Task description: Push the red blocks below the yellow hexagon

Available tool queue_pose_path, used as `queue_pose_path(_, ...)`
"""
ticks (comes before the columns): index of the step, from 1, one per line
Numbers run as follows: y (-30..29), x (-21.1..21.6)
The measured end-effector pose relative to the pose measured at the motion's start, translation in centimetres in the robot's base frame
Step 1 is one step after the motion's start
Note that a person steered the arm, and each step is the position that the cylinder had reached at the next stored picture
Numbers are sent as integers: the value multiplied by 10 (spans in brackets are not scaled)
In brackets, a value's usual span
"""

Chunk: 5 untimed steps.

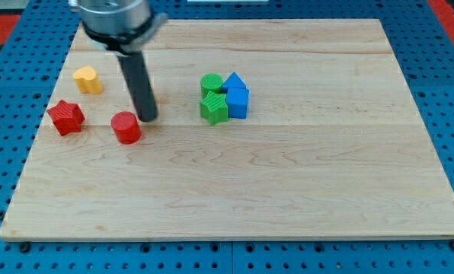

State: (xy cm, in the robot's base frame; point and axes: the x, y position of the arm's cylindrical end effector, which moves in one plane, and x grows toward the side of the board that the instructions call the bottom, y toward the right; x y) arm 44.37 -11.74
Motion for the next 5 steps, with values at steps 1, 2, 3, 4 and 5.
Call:
queue_pose_path(1, -33, 5)
queue_pose_path(2, -33, -26)
queue_pose_path(3, -107, -45)
queue_pose_path(4, -185, -52)
queue_pose_path(5, -175, -40)
